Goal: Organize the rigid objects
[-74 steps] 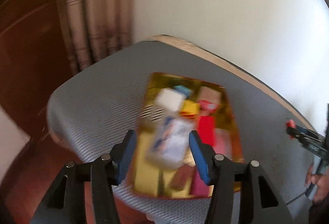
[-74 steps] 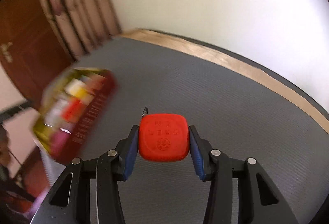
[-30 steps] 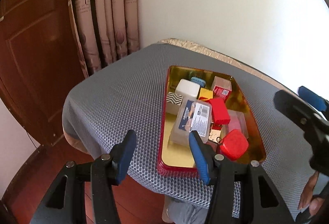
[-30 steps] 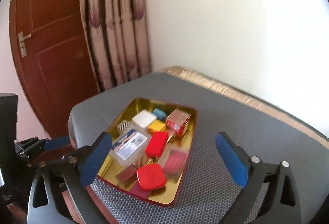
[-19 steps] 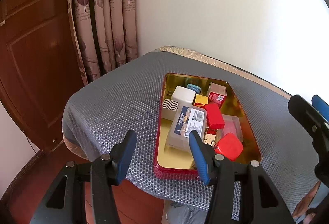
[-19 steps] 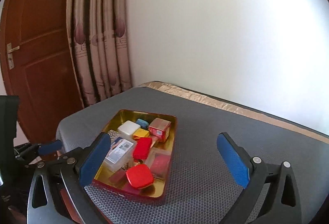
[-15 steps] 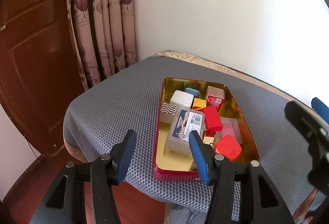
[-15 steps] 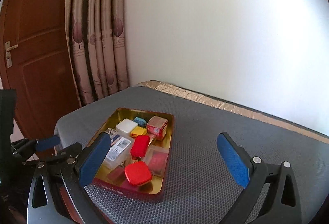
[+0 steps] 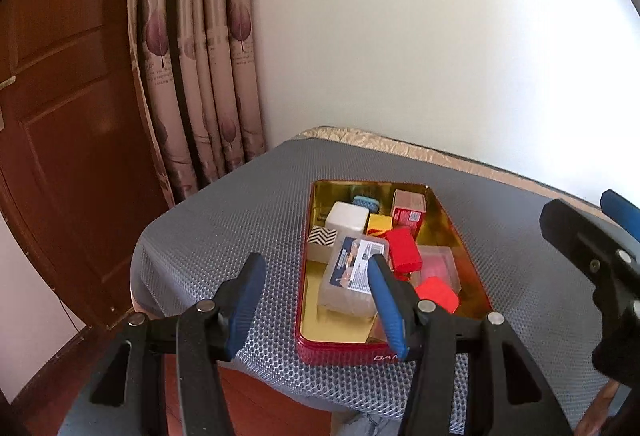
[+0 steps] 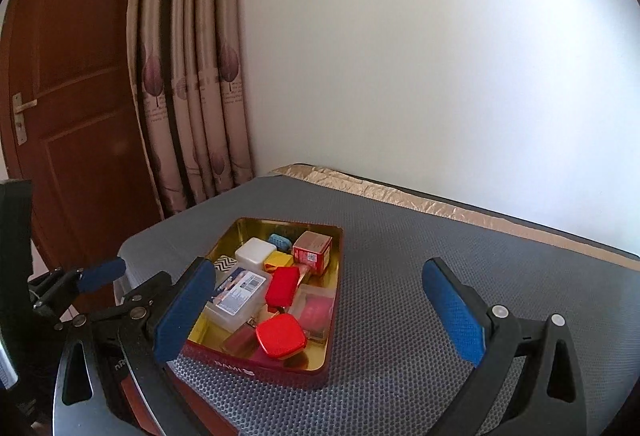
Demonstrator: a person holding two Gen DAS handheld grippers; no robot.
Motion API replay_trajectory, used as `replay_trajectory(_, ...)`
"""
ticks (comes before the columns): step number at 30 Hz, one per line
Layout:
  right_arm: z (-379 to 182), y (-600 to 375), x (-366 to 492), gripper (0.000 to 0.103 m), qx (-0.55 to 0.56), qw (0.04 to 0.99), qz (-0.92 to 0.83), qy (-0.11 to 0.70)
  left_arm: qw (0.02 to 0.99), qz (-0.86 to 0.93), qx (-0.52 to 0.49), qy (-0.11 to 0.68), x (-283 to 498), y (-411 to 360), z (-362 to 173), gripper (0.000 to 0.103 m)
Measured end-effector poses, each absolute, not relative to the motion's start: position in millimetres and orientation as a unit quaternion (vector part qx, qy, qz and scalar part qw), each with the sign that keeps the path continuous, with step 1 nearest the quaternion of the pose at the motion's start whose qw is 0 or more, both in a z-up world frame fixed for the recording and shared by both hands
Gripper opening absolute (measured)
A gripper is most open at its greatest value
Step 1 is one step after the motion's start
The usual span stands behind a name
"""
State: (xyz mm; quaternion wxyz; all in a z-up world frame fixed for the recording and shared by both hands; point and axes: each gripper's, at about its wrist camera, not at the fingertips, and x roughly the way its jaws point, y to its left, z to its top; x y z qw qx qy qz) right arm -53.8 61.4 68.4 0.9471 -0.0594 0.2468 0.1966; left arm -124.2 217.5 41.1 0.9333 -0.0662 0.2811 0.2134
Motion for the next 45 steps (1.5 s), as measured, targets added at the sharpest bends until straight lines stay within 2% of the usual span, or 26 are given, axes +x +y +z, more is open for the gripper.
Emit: replay_trajectory(45, 69.7, 66.7, -64.2, 0.103, -0.058, 0.939, 0.2, 0.274, 0.928, 0.191, -0.084, 0.309, -118.3, 215.9, 32.3, 0.055)
